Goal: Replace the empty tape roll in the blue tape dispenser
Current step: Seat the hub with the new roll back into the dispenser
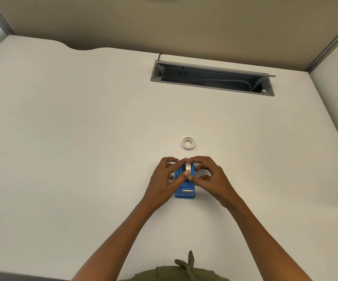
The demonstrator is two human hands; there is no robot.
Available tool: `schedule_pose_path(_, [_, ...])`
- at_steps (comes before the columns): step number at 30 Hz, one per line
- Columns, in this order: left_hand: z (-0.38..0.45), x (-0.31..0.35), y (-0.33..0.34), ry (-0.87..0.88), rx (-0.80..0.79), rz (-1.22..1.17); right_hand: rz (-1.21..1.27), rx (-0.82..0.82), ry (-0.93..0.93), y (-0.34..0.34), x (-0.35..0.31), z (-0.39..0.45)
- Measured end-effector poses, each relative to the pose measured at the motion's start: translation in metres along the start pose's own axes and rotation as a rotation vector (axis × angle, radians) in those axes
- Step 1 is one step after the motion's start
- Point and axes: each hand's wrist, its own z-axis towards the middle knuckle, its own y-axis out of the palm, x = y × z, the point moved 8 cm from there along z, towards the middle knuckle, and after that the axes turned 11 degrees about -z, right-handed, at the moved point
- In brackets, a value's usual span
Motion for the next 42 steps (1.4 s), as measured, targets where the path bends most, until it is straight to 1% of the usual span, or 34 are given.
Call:
schedule_pose_path(6, [0.0,0.0,0.0,-0.017,0.018,-0.009,0.019,0.038,0.043,0.002,0.001,0.004])
schedule_pose_path(13, [-0.003,0.002,0.001,0.028,-0.028,-0.006,0.065,0.046,0.081,0.0,0.005,0.004])
schedule_pose_path(30, [0.002,0.003,0.001,0.016,-0.009,0.019,0.089,0.049,0.156,-0.001,0.0,0.009])
schedule_pose_path(39, [0.003,0.001,-0.001,0.015,-0.022,0.036,0.143,0.114,0.188,-0.007,0.003,0.006])
schedule_pose_path(42, [0.005,-0.001,-0.001,0.006,-0.021,0.055,0.057,0.168,0.118,-0.014,-0.003,0.001])
